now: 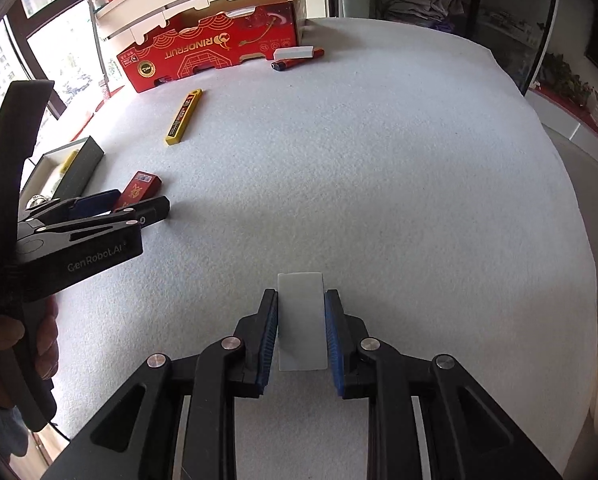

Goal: Organize rigid objects
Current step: 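Close right gripper on white block while left gripper grasps red box, then carry red box and white block with both grippers over the grey tray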

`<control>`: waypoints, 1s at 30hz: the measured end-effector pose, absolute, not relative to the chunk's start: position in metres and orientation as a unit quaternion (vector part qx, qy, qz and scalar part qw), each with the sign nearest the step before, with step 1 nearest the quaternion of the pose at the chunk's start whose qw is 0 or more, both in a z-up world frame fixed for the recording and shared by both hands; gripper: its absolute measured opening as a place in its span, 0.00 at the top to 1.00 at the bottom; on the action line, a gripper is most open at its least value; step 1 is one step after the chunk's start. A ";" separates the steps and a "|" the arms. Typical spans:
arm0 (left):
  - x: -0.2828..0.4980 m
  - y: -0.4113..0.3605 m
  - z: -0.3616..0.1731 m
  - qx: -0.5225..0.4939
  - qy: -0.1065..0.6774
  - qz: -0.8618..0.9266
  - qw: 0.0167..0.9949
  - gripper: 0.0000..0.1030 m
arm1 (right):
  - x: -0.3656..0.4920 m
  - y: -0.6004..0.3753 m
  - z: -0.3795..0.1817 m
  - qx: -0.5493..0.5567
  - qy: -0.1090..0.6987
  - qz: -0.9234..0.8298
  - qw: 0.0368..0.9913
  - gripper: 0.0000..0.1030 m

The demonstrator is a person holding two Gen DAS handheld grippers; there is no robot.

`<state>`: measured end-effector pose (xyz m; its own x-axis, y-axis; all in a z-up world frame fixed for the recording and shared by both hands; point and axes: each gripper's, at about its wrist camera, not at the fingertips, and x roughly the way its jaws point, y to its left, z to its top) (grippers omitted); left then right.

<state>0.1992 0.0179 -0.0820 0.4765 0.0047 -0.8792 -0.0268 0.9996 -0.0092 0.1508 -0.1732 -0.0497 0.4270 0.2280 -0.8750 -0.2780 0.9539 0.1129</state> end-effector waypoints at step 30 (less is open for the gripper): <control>0.044 -0.012 -0.035 -0.038 0.480 -0.038 0.876 0.64 | 0.053 -0.174 -0.019 0.008 0.503 0.156 0.850 0.76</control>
